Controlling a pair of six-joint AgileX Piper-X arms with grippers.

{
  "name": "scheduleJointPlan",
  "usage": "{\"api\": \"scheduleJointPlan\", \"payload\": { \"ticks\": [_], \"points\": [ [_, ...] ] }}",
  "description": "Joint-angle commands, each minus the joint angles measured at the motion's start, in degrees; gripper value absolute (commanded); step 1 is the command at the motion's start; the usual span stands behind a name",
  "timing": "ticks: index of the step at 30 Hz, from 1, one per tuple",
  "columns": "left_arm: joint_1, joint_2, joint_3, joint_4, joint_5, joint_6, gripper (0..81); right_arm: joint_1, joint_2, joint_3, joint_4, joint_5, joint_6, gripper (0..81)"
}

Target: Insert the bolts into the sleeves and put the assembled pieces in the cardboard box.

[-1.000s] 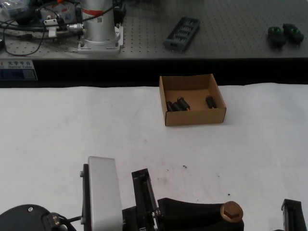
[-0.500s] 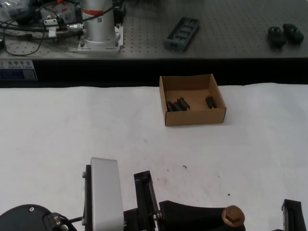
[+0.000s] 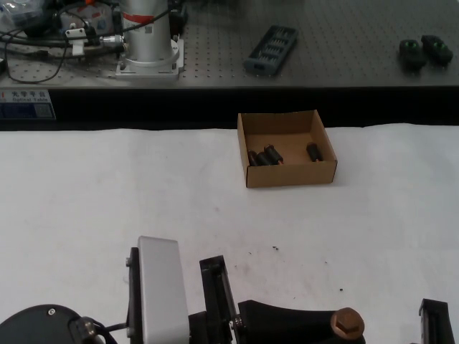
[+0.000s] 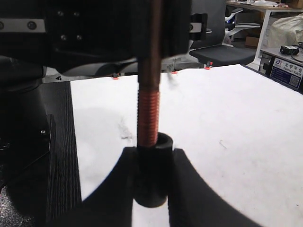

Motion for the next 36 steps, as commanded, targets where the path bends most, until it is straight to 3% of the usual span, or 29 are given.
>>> {"api": "scheduleJointPlan", "payload": {
  "ticks": [1,16,32,36],
  "points": [
    [-0.24,-1.27,-0.6,1.39,-0.63,1.27,0.6,0.12,-0.12,-0.7,-0.97,0.08,-0.68,5.2],
    [-0.24,-4.57,-0.6,5.44,-2.13,1.16,0.6,0.12,-0.12,-0.7,-0.97,0.08,-0.7,5.2],
    [-0.24,-4.57,-0.6,3.62,-1.68,-5.44,0.6,0.12,-0.12,-0.7,-1.96,-0.23,-0.88,5.2],
    [-0.24,-4.57,-0.6,3.62,-1.68,-5.44,0.6,0.12,-0.12,-0.7,-3.29,-2.94,-0.88,5.2]
  ]
}}
